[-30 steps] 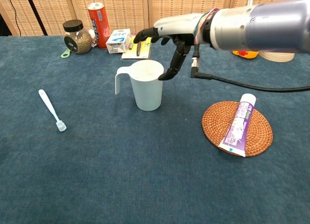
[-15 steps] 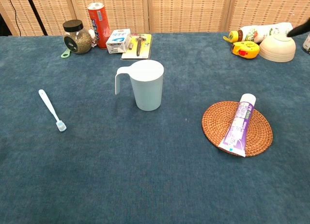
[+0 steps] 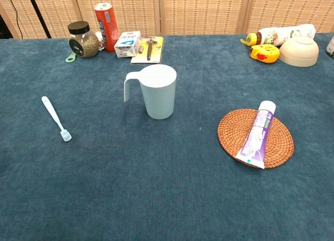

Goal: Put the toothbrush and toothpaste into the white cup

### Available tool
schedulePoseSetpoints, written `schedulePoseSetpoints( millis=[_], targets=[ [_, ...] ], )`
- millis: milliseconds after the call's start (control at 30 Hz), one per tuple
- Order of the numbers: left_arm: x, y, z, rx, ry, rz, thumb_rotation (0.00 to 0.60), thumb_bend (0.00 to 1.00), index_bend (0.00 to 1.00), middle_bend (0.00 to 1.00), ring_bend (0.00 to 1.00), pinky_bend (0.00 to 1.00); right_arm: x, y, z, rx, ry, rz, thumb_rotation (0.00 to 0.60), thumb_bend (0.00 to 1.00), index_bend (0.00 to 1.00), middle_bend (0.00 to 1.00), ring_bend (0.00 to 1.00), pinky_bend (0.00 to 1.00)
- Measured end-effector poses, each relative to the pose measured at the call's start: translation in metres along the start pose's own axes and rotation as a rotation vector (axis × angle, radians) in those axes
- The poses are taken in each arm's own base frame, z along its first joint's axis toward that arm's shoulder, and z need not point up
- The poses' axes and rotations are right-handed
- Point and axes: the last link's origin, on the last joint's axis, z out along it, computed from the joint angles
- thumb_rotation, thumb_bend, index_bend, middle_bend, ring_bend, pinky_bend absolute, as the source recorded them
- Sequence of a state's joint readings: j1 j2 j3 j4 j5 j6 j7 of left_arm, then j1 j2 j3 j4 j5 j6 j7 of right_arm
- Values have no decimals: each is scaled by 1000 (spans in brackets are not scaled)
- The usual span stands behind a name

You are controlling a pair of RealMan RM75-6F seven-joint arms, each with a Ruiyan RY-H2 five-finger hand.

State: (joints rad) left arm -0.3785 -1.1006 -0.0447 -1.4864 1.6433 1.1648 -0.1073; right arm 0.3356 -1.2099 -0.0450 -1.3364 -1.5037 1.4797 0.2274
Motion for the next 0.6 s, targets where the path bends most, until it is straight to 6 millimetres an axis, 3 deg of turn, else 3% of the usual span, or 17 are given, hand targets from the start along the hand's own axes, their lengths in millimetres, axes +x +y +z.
schedulePoseSetpoints(
  millis=[133,300,600],
  targets=[
    [-13,12,24,-53,-42,28,600,83,20,0,0,0,-17,1,-27,-21,2,72,600,0,0,0,0,0],
    [-29,24,52,-101,-90,65,600,262,180,0,0,0,-15,-3,-34,-3,18,73,600,0,0,0,0,0],
    [-53,30,87,-101,-141,107,600,373,269,0,0,0,-17,-3,-34,-13,9,81,600,0,0,0,0,0]
  ],
)
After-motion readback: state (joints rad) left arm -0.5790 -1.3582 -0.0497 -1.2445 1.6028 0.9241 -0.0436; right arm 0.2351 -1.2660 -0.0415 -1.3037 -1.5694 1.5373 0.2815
